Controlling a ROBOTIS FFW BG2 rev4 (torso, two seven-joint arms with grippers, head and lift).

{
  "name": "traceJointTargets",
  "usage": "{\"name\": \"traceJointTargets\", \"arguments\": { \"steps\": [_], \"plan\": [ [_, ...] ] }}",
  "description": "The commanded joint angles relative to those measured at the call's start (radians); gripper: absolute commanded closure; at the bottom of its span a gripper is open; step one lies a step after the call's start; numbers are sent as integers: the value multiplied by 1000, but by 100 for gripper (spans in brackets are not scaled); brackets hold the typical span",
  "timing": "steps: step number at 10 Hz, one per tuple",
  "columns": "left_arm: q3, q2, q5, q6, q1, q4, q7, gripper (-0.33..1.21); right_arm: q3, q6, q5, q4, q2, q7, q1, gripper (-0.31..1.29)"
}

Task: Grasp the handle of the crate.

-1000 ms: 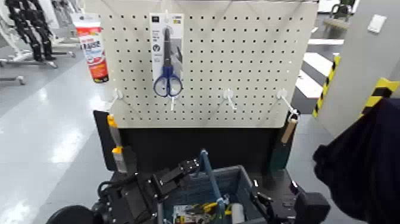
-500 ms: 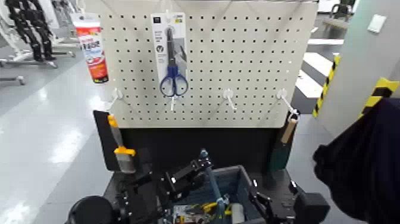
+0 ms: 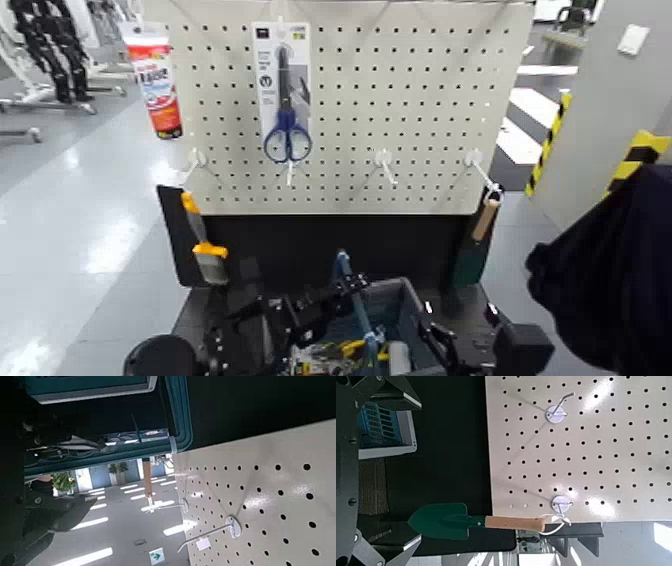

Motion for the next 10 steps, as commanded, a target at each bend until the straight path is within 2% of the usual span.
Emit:
{"name": "traceJointTargets", "arguments": {
  "steps": [1,5,10],
  "plan": [
    [0,0,4,0,6,-5,2,119,3,-2,-3,4,-4,1,-4,14],
    [-1,1,8,-2,18,-30,3,119,5,-1,-3,5,-7,1,-8,14],
    [-12,26,93,-2,55,-129,38,119,2,-2,-3,7,-7,0,-7,14]
  ]
}}
